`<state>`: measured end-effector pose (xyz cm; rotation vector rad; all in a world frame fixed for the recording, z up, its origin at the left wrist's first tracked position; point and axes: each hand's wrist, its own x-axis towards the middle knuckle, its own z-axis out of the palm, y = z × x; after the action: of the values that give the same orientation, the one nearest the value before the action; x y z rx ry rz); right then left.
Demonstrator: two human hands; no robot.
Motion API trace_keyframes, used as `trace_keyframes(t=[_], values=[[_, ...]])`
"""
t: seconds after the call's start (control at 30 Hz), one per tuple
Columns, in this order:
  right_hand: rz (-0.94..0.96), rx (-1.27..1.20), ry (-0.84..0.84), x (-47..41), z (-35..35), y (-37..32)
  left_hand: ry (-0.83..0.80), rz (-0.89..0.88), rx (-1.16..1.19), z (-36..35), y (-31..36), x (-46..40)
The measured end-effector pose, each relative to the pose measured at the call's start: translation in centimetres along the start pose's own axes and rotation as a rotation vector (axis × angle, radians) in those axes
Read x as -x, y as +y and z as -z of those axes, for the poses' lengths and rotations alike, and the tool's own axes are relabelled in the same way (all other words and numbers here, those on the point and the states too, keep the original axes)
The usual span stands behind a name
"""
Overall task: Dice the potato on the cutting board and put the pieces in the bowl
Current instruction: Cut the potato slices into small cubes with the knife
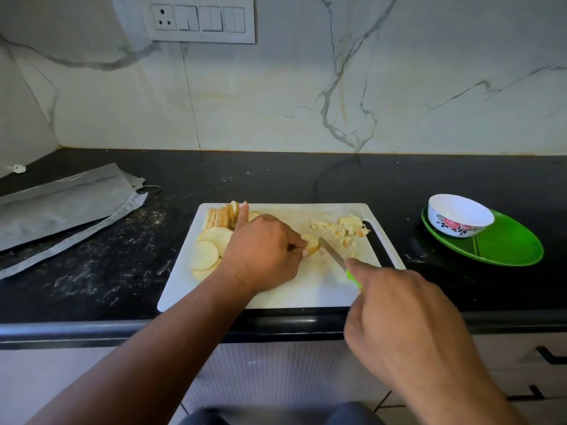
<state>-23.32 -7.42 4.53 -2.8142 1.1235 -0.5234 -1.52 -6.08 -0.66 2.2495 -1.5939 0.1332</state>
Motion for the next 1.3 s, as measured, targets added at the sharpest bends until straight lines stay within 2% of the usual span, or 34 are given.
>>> trace_keyframes(t=[0.1, 0.27, 0.53, 0.77, 0.97, 1.17, 1.3], values=[[-0.033, 0.011, 0.042, -1.7, -1.7, -0.2, 0.035, 0.002, 0.006, 0.1, 0.0, 0.3], [-0.040, -0.045, 0.014, -2.1, -3.1, -0.2, 0.027, 0.019, -0.006, 0.3, 0.2, 0.3], [-0.007, -0.047, -0.086, 1.7, -0.2, 1.0, 0.009, 0.032, 0.024, 0.1, 0.1, -0.1], [-0.040, 0.026, 0.049, -1.5, -2.6, -0.3, 0.046, 0.017, 0.005, 0.0, 0.1, 0.5], [-0.032, -0.013, -0.016, -1.1, -3.8, -0.8, 0.038, 0.046, 0.023, 0.0, 0.1, 0.3], [-0.017, -0.020, -0.130, 2.2, -0.5, -0.4, 0.038, 0.037, 0.041, -0.2, -0.3, 0.1], [-0.019, 0.038, 0.033, 0.3, -1.2, -1.1, 0.090, 0.029, -0.001, -0.1, -0.1, 0.5]])
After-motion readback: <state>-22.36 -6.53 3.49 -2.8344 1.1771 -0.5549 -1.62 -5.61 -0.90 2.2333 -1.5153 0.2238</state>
